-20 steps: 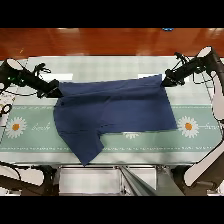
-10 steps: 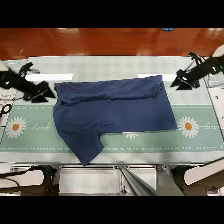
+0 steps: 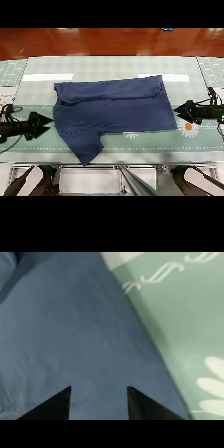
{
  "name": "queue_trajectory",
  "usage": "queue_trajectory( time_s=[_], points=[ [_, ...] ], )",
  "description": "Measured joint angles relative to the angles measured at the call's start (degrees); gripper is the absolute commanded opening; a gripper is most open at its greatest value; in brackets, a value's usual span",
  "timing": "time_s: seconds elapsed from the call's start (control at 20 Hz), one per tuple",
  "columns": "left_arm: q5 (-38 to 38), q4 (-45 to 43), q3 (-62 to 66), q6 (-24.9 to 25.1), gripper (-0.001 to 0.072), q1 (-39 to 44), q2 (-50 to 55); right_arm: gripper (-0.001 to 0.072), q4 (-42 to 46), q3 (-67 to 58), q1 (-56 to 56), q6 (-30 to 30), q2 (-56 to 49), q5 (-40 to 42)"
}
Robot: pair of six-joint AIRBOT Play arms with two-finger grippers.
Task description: Fold the shirts.
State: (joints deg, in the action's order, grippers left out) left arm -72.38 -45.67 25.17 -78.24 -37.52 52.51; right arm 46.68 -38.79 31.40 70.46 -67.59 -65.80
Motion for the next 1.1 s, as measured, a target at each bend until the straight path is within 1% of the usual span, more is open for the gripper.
queue_trajectory(
  time_s=[0.2,0.35,0.55,0.7,0.75,0.8,0.85,1.0,1.1],
  points=[
    [0.55,-3.17,-3.91,-1.27,0.0506,-0.76,1.57,0.0415,-2.71,3.98,1.16,-2.56,3.56,-0.44],
    [-0.04,-5.57,-4.83,-1.01,0.0506,1.01,3.21,0.0415,-3.58,4.92,1.42,-3.37,4.39,-0.68],
    [1.27,-5.75,-5.31,-0.7,0.0506,6.93,5.11,0.0415,-4.09,5.33,1.53,-3.8,4.79,-0.79],
    [2.86,-4.15,-5.46,-0.66,0.0505,13.29,6.91,0.0415,-4.13,5.44,1.57,-3.98,4.87,-0.83],
    [3.91,-3.17,-5.44,-0.92,0.0493,15.85,7.76,0.0415,-4.22,5.44,1.57,-4.04,4.87,-0.81],
    [4.57,-2.73,-5.42,-1.29,0.029,18.12,8.59,0.0415,-4.26,5.44,1.57,-4.07,4.87,-0.81],
    [6.25,-2.69,-5.4,-1.36,0.0027,20.28,9.4,0.0415,-4.22,5.44,1.64,-4.13,4.87,-0.66],
    [8.7,-2.29,-4.85,-1.7,0.002,23.76,10.58,0.0415,-3.82,5.44,3.74,-4.2,4.87,0.2],
    [9.22,-2.23,-4.37,-1.73,0.0021,24.63,10.78,0.0415,-0.46,5.44,5.7,-2.86,4.87,0.44]
  ],
)
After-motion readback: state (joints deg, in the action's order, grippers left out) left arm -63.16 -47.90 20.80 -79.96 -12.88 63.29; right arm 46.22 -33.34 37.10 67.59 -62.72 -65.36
